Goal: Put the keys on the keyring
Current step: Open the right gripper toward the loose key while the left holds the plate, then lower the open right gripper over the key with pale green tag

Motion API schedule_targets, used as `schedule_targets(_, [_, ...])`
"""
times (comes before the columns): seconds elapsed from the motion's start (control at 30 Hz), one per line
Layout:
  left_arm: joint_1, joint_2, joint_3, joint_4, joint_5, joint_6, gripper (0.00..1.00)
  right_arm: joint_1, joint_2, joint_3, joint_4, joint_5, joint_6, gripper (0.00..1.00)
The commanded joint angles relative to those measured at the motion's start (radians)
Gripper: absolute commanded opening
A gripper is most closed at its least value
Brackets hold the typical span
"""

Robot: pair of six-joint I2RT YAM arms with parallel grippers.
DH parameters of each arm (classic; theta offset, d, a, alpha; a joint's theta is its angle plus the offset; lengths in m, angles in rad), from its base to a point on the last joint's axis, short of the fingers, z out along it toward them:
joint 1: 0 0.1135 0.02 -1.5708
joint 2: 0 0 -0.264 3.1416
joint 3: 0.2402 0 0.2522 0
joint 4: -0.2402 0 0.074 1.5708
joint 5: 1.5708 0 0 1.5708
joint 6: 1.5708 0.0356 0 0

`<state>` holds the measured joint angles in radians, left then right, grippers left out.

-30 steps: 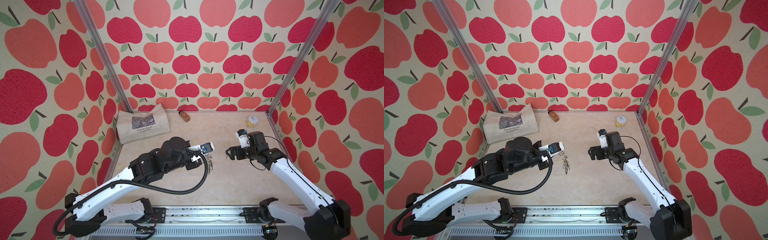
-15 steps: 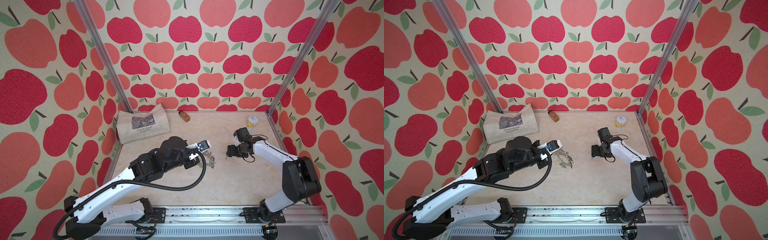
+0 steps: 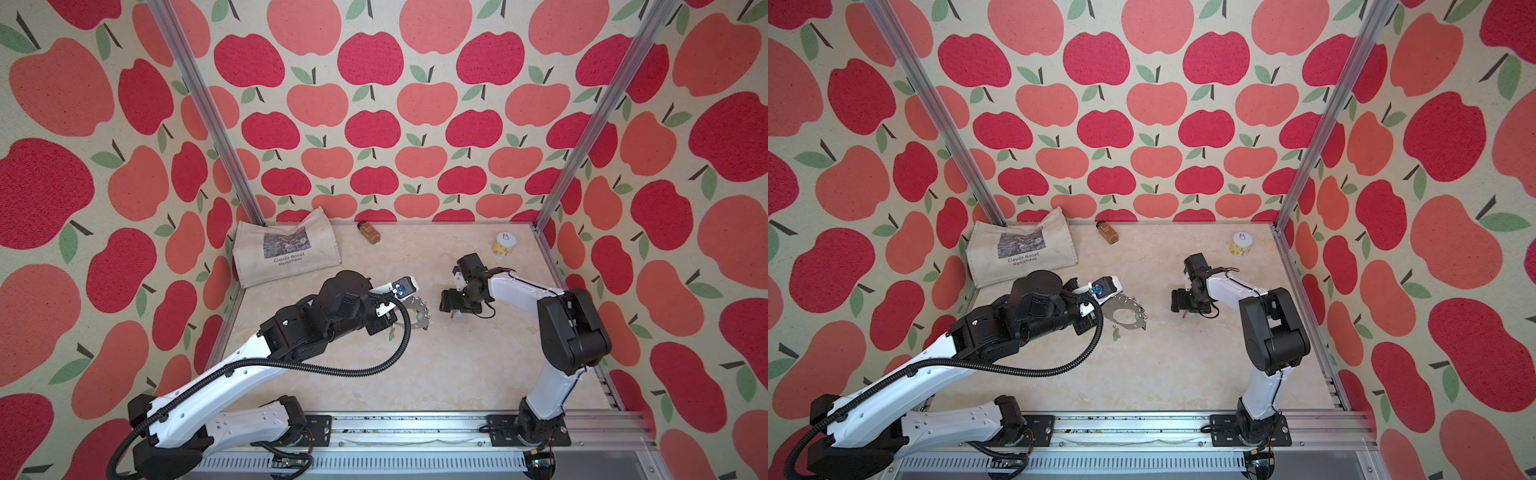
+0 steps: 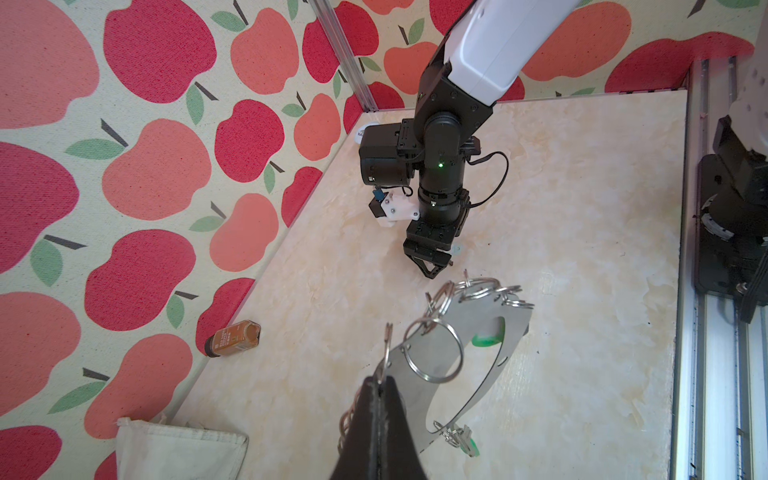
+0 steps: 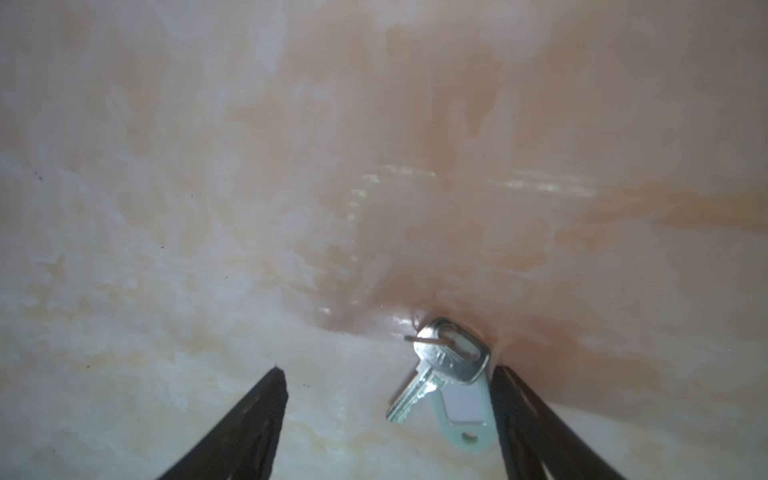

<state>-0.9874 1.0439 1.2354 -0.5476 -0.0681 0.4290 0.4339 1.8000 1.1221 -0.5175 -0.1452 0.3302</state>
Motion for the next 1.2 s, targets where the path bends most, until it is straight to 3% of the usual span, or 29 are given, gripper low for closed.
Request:
schedule_targets(0.0, [0.009, -0.015, -0.002, 0.048, 0.013, -0.029, 0.00, 0.021, 0.031, 0.034, -0.001, -0.080, -0.046, 0.81])
schedule_targets(0.17, [0.013, -0.009, 0.003, 0.048, 0.018, -0.028, 0.00, 0.054, 0.039, 0.054, -0.006, -0.137, -0.095, 0.79])
schedule_targets(0.43, [0.013, -0.007, 0.012, 0.037, 0.019, -0.031, 0.00, 0.049, -0.052, 0.034, 0.009, -0.004, -0.175, 0.78])
schedule_targets(0.5, [0.014, -0.010, 0.010, 0.037, 0.020, -0.032, 0.00, 0.028, -0.056, 0.024, 0.033, -0.043, -0.215, 0.74])
schedule_targets(0.7, [0.014, -0.014, 0.010, 0.038, 0.028, -0.041, 0.00, -0.055, -0.033, 0.029, 0.089, -0.360, -0.375, 0.66])
schedule_targets(0.93, [0.013, -0.014, 0.017, 0.036, 0.040, -0.039, 0.00, -0.080, 0.088, 0.146, -0.080, -0.435, -0.586, 0.52])
schedule_targets(1.17, [0.014, -0.019, 0.013, 0.037, 0.047, -0.044, 0.00, -0.084, 0.159, 0.193, -0.145, -0.346, -0.665, 0.47])
